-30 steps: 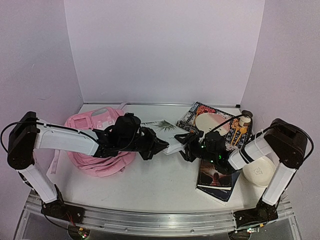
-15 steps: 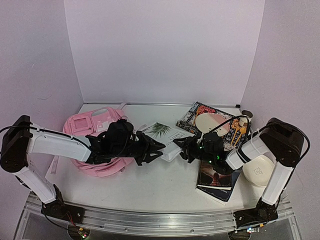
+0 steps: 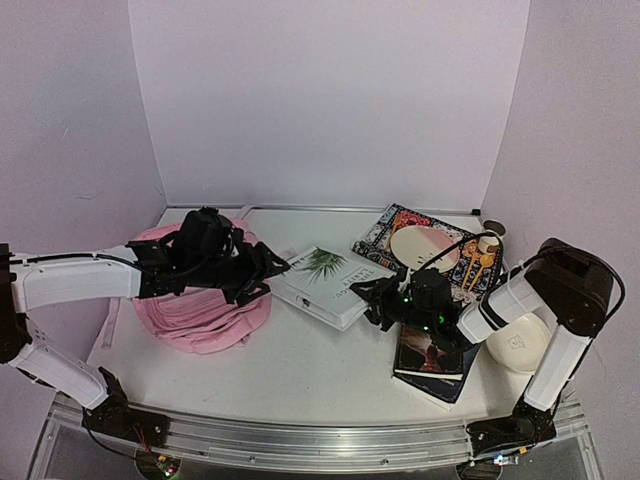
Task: Pack the student bag
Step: Pick up the largest pocket of the bag from the student bag.
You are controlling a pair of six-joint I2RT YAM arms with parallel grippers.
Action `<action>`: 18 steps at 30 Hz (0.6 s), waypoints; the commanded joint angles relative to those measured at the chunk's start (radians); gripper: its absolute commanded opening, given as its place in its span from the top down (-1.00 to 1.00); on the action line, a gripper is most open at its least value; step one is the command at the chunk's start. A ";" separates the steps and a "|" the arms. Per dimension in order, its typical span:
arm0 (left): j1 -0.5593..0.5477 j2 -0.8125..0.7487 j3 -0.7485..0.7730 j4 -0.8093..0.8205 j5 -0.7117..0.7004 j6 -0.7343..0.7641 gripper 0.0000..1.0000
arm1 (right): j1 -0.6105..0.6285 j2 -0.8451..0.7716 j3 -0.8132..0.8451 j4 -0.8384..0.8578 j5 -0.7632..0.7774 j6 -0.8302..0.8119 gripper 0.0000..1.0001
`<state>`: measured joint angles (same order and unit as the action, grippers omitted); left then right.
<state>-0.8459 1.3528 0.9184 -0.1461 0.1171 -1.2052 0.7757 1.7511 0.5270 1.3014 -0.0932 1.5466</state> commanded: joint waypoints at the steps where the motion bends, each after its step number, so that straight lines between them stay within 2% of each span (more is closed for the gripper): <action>1: 0.003 -0.017 0.149 -0.443 -0.175 0.312 -0.45 | 0.005 -0.058 -0.007 0.363 -0.017 -0.029 0.33; 8: 0.005 0.032 0.221 -0.717 -0.305 0.459 -0.50 | 0.000 -0.081 -0.012 0.362 -0.011 -0.031 0.31; 18: 0.005 0.119 0.288 -0.920 -0.434 0.578 -0.54 | -0.013 -0.120 -0.027 0.352 -0.012 -0.036 0.30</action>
<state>-0.8440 1.4452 1.1448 -0.9467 -0.2229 -0.7063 0.7694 1.6875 0.5028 1.2869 -0.0974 1.5334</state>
